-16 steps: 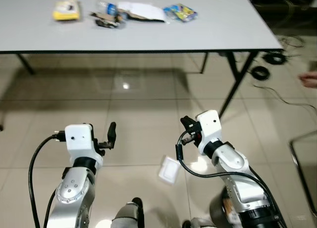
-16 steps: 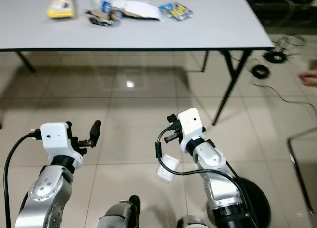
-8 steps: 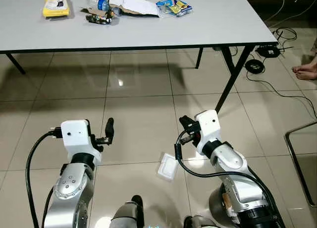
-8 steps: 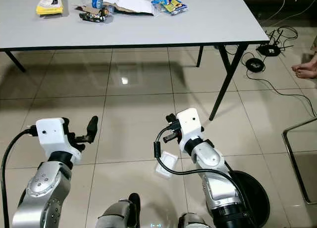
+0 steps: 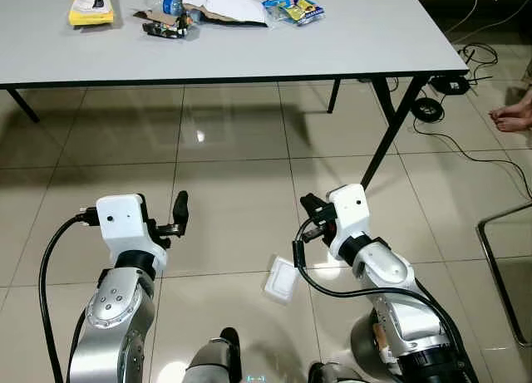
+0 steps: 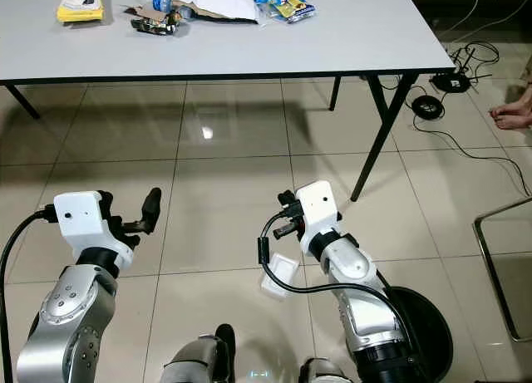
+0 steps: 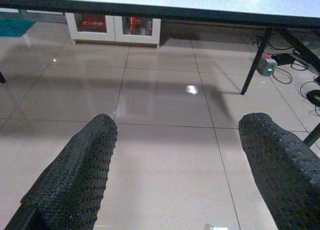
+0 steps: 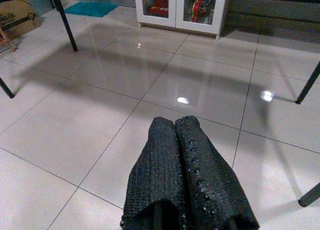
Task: Picking trash to rubbish bin
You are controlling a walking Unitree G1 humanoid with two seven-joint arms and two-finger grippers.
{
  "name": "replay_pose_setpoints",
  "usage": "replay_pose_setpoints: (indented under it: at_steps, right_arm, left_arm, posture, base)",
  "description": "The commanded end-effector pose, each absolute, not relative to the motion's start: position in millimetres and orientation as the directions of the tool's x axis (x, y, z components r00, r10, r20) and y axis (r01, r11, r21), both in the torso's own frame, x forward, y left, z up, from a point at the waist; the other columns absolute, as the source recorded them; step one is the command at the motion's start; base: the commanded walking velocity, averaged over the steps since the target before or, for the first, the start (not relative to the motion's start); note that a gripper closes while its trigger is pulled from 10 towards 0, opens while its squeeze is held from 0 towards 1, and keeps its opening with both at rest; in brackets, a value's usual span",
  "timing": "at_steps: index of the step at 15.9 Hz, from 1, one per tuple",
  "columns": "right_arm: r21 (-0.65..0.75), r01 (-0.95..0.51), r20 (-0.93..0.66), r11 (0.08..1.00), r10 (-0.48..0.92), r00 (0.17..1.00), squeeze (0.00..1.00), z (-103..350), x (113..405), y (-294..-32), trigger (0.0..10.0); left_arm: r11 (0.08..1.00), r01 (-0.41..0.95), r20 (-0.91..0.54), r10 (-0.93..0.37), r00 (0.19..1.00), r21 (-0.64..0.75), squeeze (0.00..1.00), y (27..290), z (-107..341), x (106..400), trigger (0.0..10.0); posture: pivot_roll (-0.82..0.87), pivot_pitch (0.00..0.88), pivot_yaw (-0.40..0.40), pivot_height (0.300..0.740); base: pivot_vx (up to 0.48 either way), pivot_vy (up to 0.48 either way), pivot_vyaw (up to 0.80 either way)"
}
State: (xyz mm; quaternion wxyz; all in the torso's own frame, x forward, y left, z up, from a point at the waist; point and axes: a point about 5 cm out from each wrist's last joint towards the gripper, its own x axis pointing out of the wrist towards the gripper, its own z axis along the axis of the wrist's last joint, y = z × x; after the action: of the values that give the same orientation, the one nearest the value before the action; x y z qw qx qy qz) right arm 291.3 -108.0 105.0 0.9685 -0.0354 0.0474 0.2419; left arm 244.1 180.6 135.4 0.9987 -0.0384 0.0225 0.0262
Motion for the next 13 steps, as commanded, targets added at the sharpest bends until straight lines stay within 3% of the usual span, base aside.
replay_pose_setpoints:
  at_steps: [1, 13]
  right_arm:
    - [-0.038, -0.469, -0.116, 0.883, 0.462, 0.879, 0.0, 103.5, 291.4, -108.7, 10.0]
    - [-0.04, -0.47, -0.121, 0.882, 0.462, 0.878, 0.0, 103.1, 290.9, -110.1, 10.0]
  left_arm:
    - [0.995, -0.048, -0.051, 0.044, 0.998, -0.082, 0.0, 181.2, 136.2, 241.9, 10.0]
    - [0.995, -0.051, -0.068, 0.046, 0.997, -0.083, 0.0, 180.8, 132.9, 241.4, 10.0]
  posture:
    - [-0.05, 0.199, 0.004, 0.74]
    - [-0.05, 0.204, 0.0, 0.74]
  base:
    - [0.296, 0.0, 0.0]
    - [0.353, 0.0, 0.0]
